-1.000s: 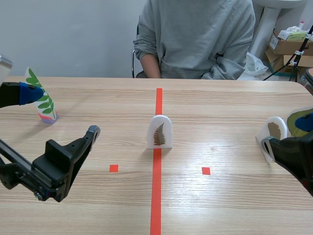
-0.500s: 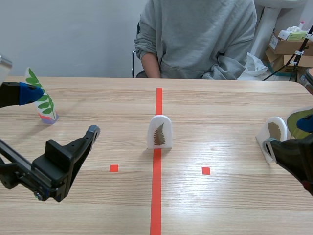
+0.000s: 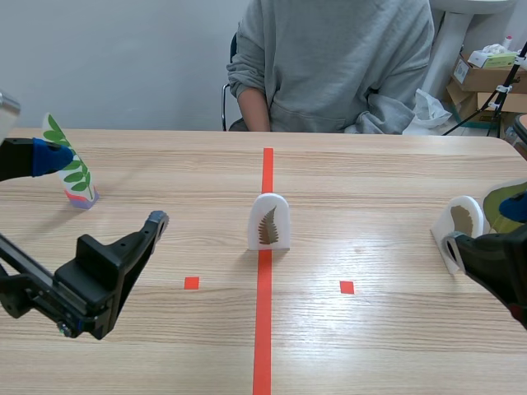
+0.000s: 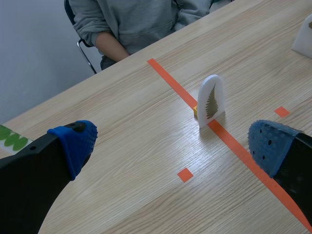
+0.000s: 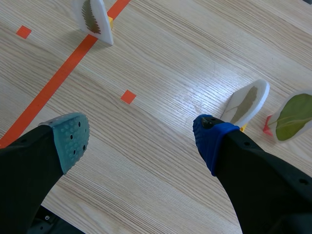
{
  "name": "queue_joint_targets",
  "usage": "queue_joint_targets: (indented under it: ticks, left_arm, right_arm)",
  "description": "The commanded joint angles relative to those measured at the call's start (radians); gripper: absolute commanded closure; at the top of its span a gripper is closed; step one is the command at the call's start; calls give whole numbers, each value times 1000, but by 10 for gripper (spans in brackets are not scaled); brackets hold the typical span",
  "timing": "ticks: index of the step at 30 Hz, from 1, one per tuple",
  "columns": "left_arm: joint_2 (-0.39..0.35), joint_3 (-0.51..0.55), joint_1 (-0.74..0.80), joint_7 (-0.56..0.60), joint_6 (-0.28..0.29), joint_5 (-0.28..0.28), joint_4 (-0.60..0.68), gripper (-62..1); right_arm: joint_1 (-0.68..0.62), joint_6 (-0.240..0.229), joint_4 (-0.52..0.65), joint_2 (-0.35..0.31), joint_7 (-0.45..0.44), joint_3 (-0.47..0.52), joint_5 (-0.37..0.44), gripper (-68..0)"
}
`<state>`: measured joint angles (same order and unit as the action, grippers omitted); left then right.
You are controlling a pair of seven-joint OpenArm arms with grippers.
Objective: Do the leaf sorting experiment
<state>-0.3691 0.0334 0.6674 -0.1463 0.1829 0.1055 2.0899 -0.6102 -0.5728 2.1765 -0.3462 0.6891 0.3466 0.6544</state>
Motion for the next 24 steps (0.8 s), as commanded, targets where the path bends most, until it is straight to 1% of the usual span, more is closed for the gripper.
queue_joint_targets:
  ticks: [1,5,7,9,13,16,20,24]
  left_arm:
    - [1,-3,0,14,-4,6,5,-623]
    - [6,-3,0,14,-4,5,5,-623]
    - [6,-3,0,14,11,5,5,-623]
    - [6,-3,-2,14,40,5,4,-623]
    - [5,-3,-34,14,123,6,-29,-623]
    - [-16,-14,-103,15,175,10,-125,-623]
    - [-64,-69,-240,23,201,27,-305,-623]
    - [-87,-144,-391,37,240,51,-456,-623]
  right_arm:
    - [12,3,-1,-11,-15,1,4,-441]
    - [12,3,-1,-11,-16,1,4,-441]
    - [12,3,-1,-11,-16,1,4,-441]
    - [12,3,-1,-11,-16,1,4,-441]
    - [12,3,-1,-11,-16,1,4,-441]
    - [12,3,-1,-11,-16,1,4,-441]
    - [12,3,-1,-11,-16,1,4,-441]
    - [12,3,-1,-11,-16,1,4,-441]
